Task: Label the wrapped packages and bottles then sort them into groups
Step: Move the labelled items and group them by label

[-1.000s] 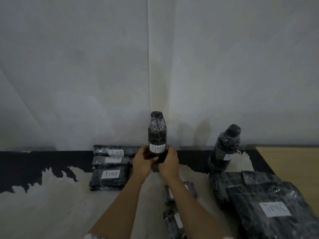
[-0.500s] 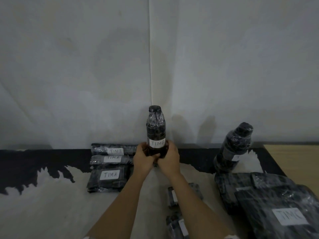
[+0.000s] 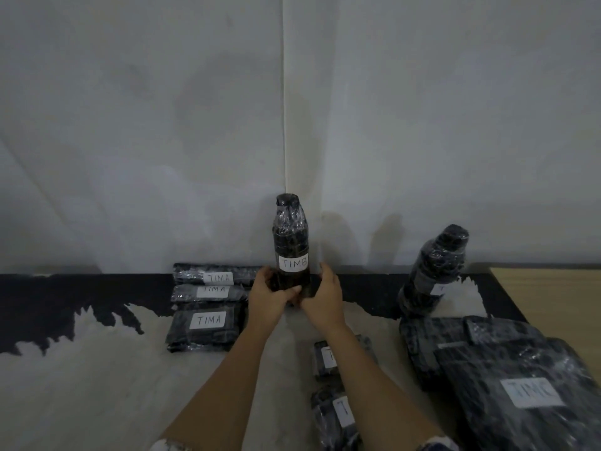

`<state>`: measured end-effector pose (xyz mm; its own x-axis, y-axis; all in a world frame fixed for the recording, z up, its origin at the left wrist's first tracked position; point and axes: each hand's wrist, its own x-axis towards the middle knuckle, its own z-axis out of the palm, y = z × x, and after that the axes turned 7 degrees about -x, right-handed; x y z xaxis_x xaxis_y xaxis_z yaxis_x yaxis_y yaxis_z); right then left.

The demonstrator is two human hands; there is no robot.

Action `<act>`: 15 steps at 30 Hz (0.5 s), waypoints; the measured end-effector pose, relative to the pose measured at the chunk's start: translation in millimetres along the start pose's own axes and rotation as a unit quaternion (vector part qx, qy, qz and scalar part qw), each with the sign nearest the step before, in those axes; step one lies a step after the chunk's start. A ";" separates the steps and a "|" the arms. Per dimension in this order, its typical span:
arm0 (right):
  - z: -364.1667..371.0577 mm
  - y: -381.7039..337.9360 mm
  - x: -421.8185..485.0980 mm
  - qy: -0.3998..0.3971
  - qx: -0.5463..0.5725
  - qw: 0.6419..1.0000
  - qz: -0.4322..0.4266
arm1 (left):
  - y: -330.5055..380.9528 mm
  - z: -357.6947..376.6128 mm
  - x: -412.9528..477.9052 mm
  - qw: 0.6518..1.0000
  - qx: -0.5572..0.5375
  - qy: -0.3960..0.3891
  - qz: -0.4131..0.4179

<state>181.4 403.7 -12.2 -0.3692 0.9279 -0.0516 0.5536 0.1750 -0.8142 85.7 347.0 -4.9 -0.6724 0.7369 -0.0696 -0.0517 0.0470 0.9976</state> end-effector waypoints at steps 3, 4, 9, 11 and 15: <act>-1.8 0.5 -4.0 -0.007 -0.014 1.000 0.003 | 5.1 -1.1 -4.6 1.000 -0.002 -0.003 0.011; -2.2 -0.4 -5.9 -0.009 -0.016 1.000 0.002 | 7.4 -1.0 -5.6 1.000 0.000 -0.006 0.017; -2.5 -6.8 -11.2 -0.035 -0.014 0.999 -0.016 | 16.9 -0.5 -8.0 0.999 0.007 -0.017 0.029; -3.2 -9.5 -11.6 -0.048 -0.017 0.998 -0.026 | 19.4 0.2 -9.7 0.999 0.014 -0.029 0.028; -3.9 -9.8 -11.4 -0.048 -0.017 0.998 -0.036 | 21.2 1.1 -12.6 0.997 0.041 -0.067 0.022</act>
<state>183.1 392.6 -1.4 -0.4780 0.8770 -0.0501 0.5470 0.2525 -0.7982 93.9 339.5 17.2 -0.5673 0.8230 -0.0306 0.0400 0.0647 0.9971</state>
